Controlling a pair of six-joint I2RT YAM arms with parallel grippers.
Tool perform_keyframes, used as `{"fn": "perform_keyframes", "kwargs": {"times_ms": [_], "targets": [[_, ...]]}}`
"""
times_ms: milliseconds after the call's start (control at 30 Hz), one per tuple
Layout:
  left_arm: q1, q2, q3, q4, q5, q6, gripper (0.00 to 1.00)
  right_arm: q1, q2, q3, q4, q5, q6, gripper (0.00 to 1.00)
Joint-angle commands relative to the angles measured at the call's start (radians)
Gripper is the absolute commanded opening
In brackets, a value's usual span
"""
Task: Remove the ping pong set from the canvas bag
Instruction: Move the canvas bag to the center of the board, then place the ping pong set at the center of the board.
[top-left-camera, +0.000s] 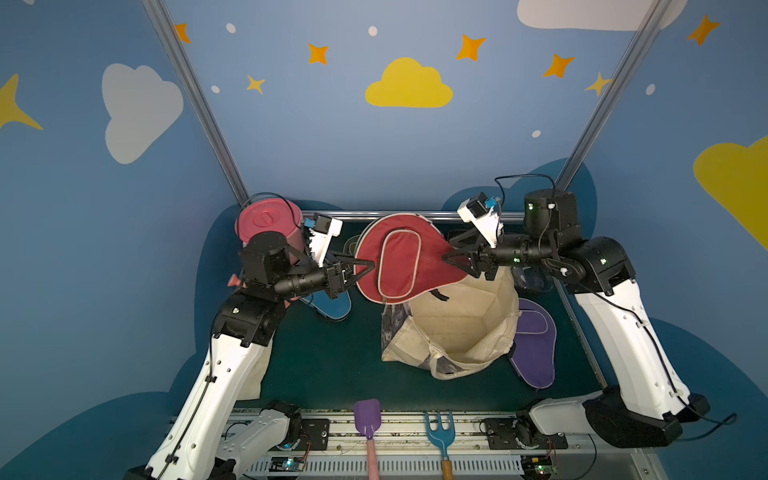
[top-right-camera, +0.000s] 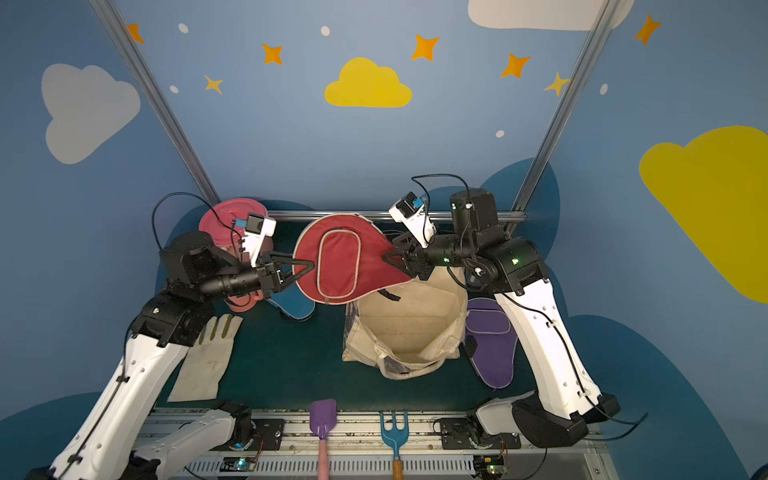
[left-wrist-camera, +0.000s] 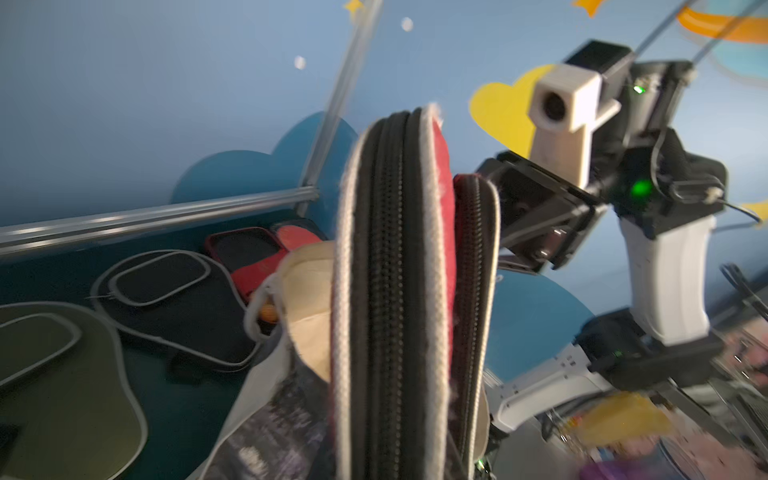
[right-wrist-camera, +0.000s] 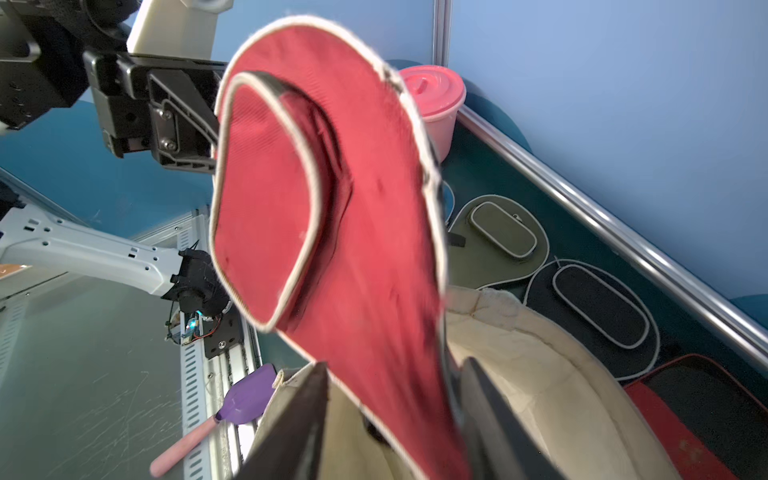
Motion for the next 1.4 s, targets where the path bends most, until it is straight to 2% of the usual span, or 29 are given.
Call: {"fn": "perform_keyframes", "kwargs": {"times_ms": [0,100,167,233,433,633,833,1000,1367], "targets": [[0.128,-0.047,0.128,-0.108,-0.008,-0.023,0.03,-0.001,-0.019,0.023,-0.018,0.052,-0.002,0.83],[0.250,-0.045,0.224,-0.253,0.023,-0.042,0.03,-0.004,-0.046,-0.006,-0.046,0.090,-0.006,0.87],[0.301,-0.036,0.284,-0.365,0.027,-0.029,0.03,-0.004,-0.072,-0.040,-0.053,0.110,-0.003,0.88],[0.257,-0.038,0.303,-0.449,-0.078,-0.001,0.04,-0.004,-0.103,-0.092,-0.054,0.112,0.001,0.88],[0.260,-0.108,0.222,-0.578,-0.243,-0.018,0.04,-0.011,-0.196,-0.240,-0.036,0.124,0.024,0.88],[0.262,-0.174,0.178,-0.747,-0.377,-0.009,0.03,-0.030,-0.247,-0.348,-0.001,0.072,0.050,0.88],[0.262,-0.233,0.006,-0.803,-0.371,-0.033,0.03,-0.037,-0.254,-0.428,0.038,0.033,0.075,0.89],[0.261,-0.270,-0.130,-0.782,-0.321,-0.063,0.04,-0.038,-0.253,-0.478,0.059,0.008,0.082,0.88],[0.263,-0.202,-0.222,-0.825,-0.371,-0.037,0.04,-0.049,-0.239,-0.498,0.071,0.002,0.087,0.88]]}}
